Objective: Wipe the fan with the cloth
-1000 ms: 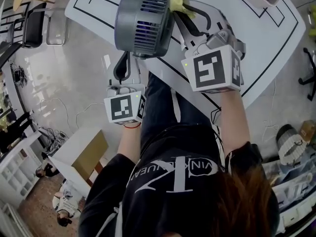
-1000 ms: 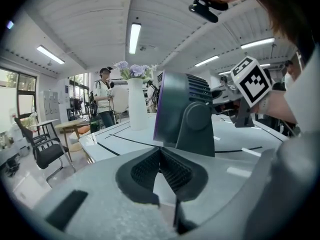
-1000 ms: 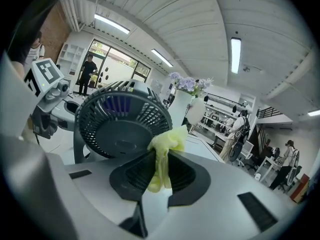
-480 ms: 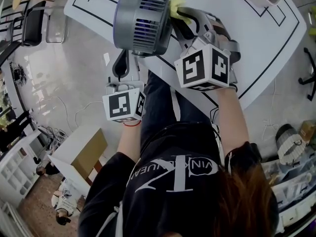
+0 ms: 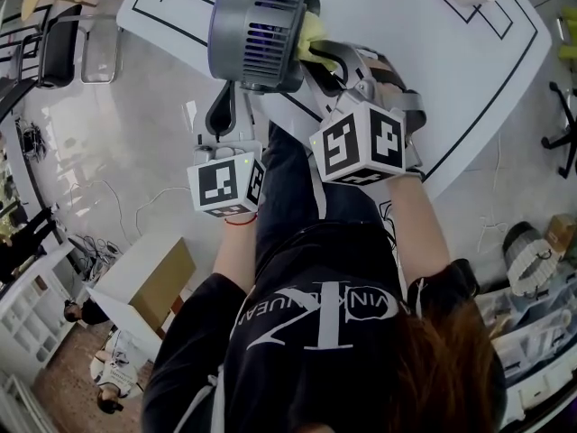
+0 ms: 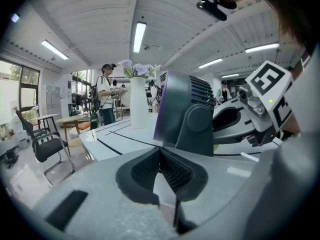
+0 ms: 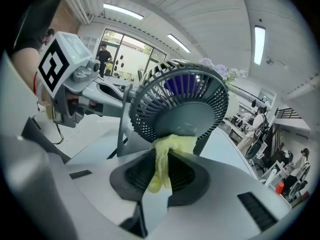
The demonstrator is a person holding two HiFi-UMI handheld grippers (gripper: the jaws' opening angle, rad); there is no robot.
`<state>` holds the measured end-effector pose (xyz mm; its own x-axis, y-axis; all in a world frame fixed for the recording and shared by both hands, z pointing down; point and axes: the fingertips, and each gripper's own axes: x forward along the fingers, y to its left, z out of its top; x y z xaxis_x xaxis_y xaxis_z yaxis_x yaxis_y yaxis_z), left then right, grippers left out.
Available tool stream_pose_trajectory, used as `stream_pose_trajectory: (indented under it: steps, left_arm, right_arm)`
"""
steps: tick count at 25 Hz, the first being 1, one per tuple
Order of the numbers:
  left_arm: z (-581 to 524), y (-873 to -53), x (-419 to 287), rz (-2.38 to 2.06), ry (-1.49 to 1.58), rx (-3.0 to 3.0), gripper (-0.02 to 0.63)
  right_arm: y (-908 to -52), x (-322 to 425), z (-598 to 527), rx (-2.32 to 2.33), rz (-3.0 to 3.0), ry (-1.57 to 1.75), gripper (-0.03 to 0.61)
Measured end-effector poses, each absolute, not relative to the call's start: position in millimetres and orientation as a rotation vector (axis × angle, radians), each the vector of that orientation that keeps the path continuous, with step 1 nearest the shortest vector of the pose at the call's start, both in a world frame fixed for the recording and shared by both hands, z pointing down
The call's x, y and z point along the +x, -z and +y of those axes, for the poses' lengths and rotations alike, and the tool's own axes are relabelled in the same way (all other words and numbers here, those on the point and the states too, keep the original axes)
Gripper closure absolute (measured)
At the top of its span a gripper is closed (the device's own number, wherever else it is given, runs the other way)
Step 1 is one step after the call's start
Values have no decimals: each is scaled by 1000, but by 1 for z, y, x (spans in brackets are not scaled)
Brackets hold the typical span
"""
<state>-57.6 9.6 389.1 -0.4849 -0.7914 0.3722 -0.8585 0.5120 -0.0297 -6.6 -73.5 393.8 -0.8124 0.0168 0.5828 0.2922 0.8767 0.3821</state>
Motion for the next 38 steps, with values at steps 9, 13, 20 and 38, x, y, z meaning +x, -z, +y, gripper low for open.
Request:
stream_pose_trajectory:
  steps: [9,13,20,38]
  left_arm:
    - [9,-391,-57,-2415,-319,1370,615]
    - [10,-387,-56,-2408,-315,1374,615]
    - [9,-385,-55,-2396,-332,1387,615]
    - [4,-390,-64,-2383,-327,1376,615]
  right_arm:
    - [-369,11,-51,-242,-2506,515,514]
    - [-347,17,-46,-221,-2559,475,514]
    - [-304,18,-61,-117,-2663,481,514]
    - [-345,-13,-110,-116,-2581,451,515]
